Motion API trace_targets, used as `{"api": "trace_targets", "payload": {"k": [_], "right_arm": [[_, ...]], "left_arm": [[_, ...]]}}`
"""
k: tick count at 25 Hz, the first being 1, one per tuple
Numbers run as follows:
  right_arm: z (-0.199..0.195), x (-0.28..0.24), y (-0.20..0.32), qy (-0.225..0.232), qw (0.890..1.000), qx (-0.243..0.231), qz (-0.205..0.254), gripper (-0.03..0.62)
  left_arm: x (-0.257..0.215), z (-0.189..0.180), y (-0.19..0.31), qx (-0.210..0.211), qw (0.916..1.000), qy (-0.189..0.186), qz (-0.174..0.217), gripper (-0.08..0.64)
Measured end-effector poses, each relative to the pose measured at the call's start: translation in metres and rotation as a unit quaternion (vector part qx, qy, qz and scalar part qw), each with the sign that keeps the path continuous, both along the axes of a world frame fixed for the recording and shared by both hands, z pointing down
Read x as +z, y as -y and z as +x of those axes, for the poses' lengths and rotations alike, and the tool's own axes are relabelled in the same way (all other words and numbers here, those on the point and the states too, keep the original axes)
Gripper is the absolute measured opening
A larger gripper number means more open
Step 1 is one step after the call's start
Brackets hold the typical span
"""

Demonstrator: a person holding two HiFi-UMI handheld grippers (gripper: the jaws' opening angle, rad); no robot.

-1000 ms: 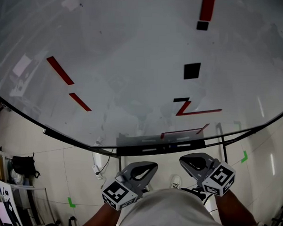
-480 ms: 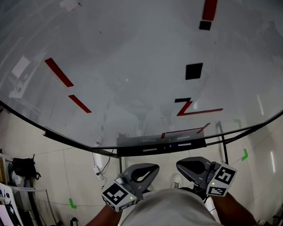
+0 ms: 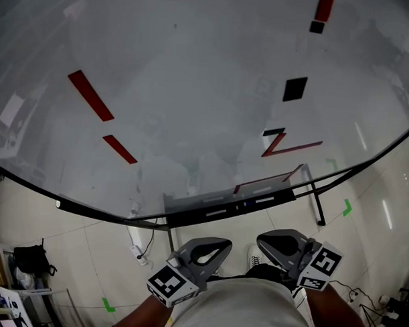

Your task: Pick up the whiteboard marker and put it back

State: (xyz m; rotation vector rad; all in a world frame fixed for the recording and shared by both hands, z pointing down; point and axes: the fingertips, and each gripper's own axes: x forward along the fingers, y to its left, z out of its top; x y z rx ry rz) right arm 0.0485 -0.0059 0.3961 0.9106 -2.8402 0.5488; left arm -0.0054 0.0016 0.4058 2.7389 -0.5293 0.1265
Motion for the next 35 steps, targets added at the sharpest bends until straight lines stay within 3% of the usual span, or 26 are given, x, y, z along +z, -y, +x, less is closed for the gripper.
{"api": "trace_targets", "payload": {"k": [7, 14, 24, 27, 35], "right_arm": [[0.002, 0.001, -0.021, -0.003, 1.0, -0.004, 0.002, 0.002], [0.035, -0.01, -0.05, 0.015, 0.999, -0.039, 0.006, 0.002], [0.086, -0.011, -0.097, 0.026, 0.994, -0.11, 0.011, 0.002], [0.089, -0.008, -0.103, 0.025, 0.993, -0.112, 0.014, 0.002], [0.082, -0.007, -0.108, 0.043, 0.997, -0.061, -0.001, 0.002]], "left_arm": [[-0.001, 0.003, -0.016, -0.011, 0.9998, 0.001, 0.013, 0.017], [-0.003, 0.028, -0.041, -0.081, 0.9967, 0.004, 0.002, 0.017], [0.001, 0.082, -0.103, -0.147, 0.9887, 0.027, 0.013, 0.017], [0.002, 0.087, -0.111, -0.148, 0.9885, 0.029, 0.009, 0.017], [0.005, 0.074, -0.115, -0.12, 0.9919, 0.042, -0.001, 0.017]]}}
